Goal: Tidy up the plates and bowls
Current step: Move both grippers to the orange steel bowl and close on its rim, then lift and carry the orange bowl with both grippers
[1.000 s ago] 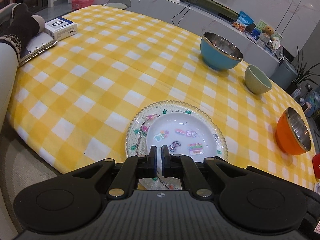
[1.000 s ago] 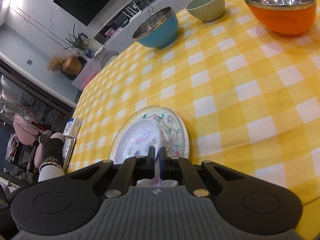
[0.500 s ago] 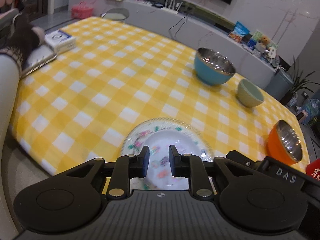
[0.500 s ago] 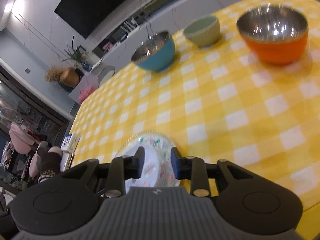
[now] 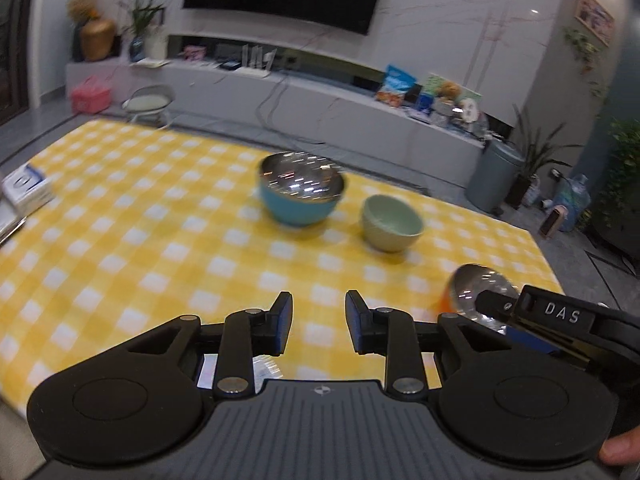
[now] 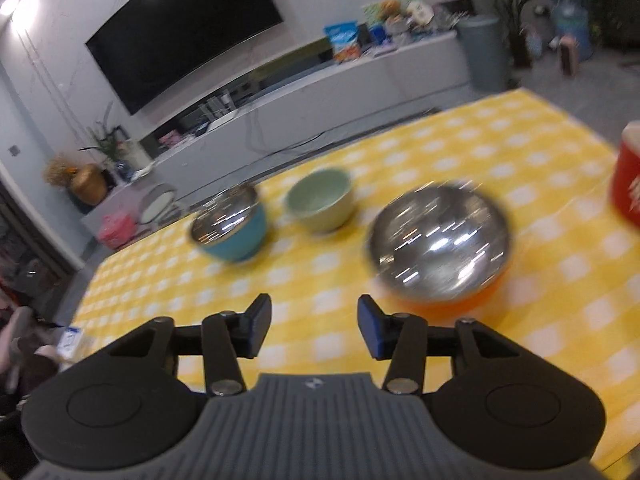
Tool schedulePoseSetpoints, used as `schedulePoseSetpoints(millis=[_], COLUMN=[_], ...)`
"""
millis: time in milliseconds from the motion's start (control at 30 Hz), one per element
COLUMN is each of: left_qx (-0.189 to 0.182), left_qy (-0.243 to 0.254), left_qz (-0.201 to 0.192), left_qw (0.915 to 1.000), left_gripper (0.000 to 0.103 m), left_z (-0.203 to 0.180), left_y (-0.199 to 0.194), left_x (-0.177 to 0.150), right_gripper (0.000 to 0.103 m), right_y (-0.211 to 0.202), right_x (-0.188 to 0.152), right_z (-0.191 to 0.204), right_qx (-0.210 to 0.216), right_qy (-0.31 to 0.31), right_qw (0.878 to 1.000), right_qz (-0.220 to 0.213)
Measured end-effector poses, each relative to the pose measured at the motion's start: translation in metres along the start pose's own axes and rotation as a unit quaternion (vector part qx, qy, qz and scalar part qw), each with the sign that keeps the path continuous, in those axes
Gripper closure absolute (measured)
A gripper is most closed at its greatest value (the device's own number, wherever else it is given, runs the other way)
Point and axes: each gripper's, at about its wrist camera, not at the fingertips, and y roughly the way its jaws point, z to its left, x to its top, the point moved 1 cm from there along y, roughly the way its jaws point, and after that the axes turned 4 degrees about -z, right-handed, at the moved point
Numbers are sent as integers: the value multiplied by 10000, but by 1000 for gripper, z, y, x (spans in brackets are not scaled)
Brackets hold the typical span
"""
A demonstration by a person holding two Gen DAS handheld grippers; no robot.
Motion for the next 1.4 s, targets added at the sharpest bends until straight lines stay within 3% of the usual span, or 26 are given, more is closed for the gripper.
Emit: schedulePoseSetpoints(millis=[100, 233, 400, 600, 733, 967, 1100, 1267, 1333, 1400], left_qx=[-111, -315, -513, -693, -781, -703, -743, -740, -701, -734], left_qy=[179, 371, 405, 323, 233, 159, 204, 367, 426, 437], left_qz=[51, 109, 295, 531, 591, 799, 866, 1068, 1102, 1099], left_qw=[9998, 9988, 9974, 9957, 9949, 9942, 9933, 9908, 9905, 9903], left_gripper=[69, 59, 55, 52, 44, 42, 46, 74, 85, 90], left_z=[-21, -47, -71, -90, -95, -104, -106, -112, -114, -115], left_y=[12, 29, 53, 83, 101, 131, 140, 148, 148, 145], left_x=[-1, -5, -9, -12, -12, -14, -18, -23, -25, -26], right_gripper=[40, 38, 36, 38, 40, 51, 58, 71, 83, 89], right_y=[0, 1, 10, 31, 42, 67, 74, 76, 75, 75], right_x=[12, 18, 21, 16, 15, 9, 7, 7, 7, 7], right_z=[-30, -66, -105, -120, -116, -112, -119, -119, -116, -112], right_qx=[-345, -751, -1271, -1391, -1299, -1361, -1317, -1147, -1085, -1028], right_qy=[255, 608, 1153, 1473, 1423, 1115, 1210, 1233, 1169, 1134], right_qw=[9988, 9943, 9843, 9789, 9811, 9843, 9839, 9857, 9872, 9882], right_qz=[-224, -450, -415, -243, -195, -107, -45, -50, -70, -56])
